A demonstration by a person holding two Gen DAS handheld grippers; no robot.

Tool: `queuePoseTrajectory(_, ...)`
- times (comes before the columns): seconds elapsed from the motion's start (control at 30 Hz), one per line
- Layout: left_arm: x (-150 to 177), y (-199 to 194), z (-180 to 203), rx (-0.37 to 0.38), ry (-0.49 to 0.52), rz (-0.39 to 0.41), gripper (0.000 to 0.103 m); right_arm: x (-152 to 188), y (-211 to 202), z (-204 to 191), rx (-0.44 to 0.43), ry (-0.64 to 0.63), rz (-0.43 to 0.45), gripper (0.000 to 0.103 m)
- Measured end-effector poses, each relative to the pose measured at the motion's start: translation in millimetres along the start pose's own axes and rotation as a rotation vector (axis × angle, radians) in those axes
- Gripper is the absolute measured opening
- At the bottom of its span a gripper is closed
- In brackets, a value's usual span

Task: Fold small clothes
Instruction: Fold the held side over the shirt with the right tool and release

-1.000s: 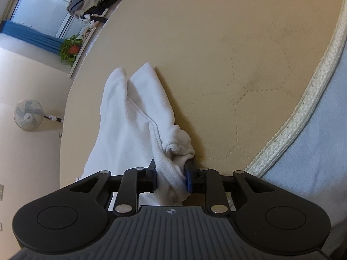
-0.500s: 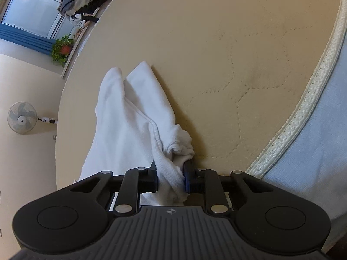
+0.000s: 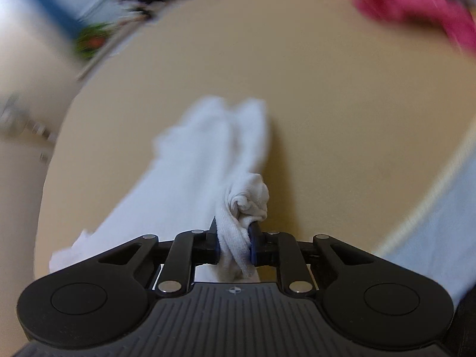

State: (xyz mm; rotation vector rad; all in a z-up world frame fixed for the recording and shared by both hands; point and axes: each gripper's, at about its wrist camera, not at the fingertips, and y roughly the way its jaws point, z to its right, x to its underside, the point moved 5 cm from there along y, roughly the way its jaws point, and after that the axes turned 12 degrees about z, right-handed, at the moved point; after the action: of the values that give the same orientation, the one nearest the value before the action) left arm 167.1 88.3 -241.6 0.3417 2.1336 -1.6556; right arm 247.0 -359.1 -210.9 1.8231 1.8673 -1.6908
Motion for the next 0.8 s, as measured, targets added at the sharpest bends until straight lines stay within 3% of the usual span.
queuePoseTrajectory(0.13,-1.2,3.7,-15.5,0.016,-0.037,-0.005,0.101,14.6,-17.1,-108.9,-0.13,-0.346,0.134,0.016)
queuePoseTrajectory(0.23,-2.8,5.4,-32.3,0.017,-0.07,-0.007,0.101,67.8,-17.7,-201.3,-0.31,-0.669,0.189,0.017)
queuePoseTrajectory(0.3,-2.9,7.4,-42.9,0.016,-0.083,-0.01,0.101,122.1,-13.2,-247.4,-0.424,-0.837,0.154,0.017)
queuePoseTrajectory(0.37,-3.7,9.4,-51.1,0.012,-0.092,-0.013,0.101,177.3,-4.8,-270.6,-0.495,-0.927,0.048,0.017)
queuePoseTrajectory(0.43,-4.1,11.4,-58.2,0.007,-0.101,-0.018,0.101,220.4,1.4,-275.3,-0.523,-0.979,-0.02,0.018)
queuePoseTrajectory(0.5,-4.3,11.2,-61.4,0.012,-0.105,-0.02,0.101,246.1,4.8,-268.1,-0.523,-1.027,-0.07,0.03)
queuePoseTrajectory(0.57,-5.6,8.5,-61.7,0.024,-0.106,-0.01,0.101,248.1,-1.3,-256.2,-0.565,-0.983,-0.129,0.059)
queuePoseTrajectory(0.7,-13.1,-12.2,-47.8,0.093,-0.087,0.028,0.101,223.1,-30.5,-226.5,-0.695,-0.844,-0.256,0.06)
queuePoseTrajectory(0.73,-16.8,-22.7,-42.5,0.115,-0.083,0.051,0.101,211.7,-38.4,-215.9,-0.705,-0.818,-0.234,0.058)
queuePoseTrajectory(0.8,-22.8,-44.4,-30.4,0.153,-0.08,0.103,0.101,182.6,-50.3,-198.2,-0.638,-0.791,-0.081,0.057)
